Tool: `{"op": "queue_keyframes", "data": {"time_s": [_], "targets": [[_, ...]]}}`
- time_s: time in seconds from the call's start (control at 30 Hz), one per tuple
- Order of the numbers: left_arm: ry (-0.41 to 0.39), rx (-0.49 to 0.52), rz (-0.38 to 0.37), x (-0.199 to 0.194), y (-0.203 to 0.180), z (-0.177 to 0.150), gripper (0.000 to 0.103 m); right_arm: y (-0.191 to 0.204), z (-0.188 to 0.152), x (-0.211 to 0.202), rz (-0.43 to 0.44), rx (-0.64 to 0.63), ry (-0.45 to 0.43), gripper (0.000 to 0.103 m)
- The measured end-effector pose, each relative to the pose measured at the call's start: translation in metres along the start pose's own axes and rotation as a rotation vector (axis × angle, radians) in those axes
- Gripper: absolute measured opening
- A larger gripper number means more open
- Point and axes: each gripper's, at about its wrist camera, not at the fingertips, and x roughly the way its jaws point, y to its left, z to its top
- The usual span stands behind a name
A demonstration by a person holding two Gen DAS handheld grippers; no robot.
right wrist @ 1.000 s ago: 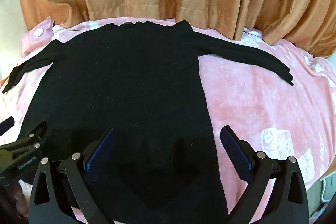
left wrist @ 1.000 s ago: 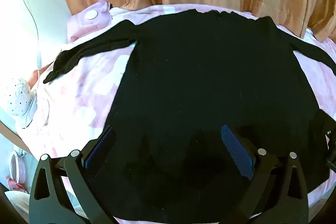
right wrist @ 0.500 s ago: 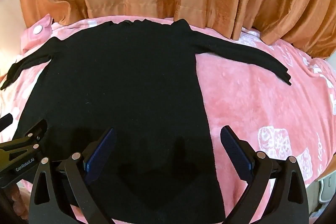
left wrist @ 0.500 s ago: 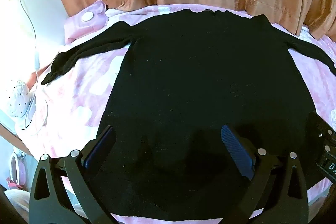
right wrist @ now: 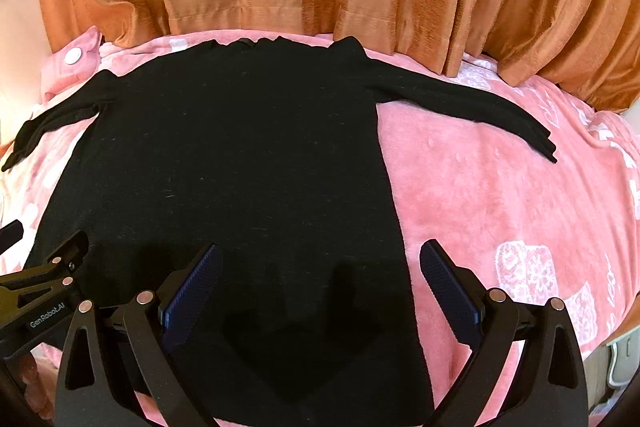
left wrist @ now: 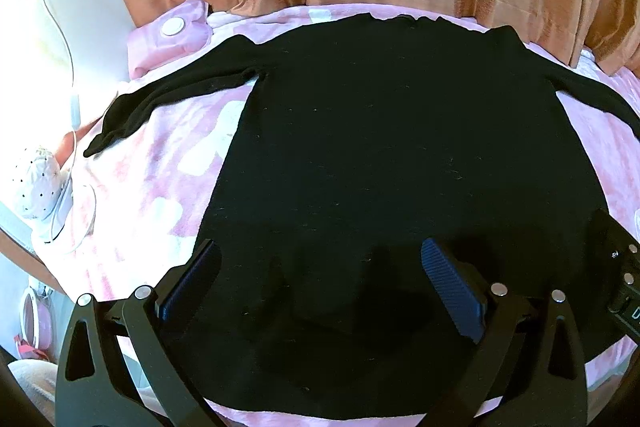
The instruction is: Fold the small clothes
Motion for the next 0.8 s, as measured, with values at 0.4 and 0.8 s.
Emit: {"op": "queue_keyframes", "data": {"time_s": [0.4,0.8], "targets": [[-0.003,0.004,0.002,-0.0010,0.0034,-0.0010,0.098,0.0043,-0.0009,0.0008,-0.003,0.001,-0.003,0.098],[-0.002,0.007,0.004,-0.0009,0.0034,-0.0010,0.098,0.0049,-0.0017,0.0003,-0.002,0.002,-0.003,0.098]]}}
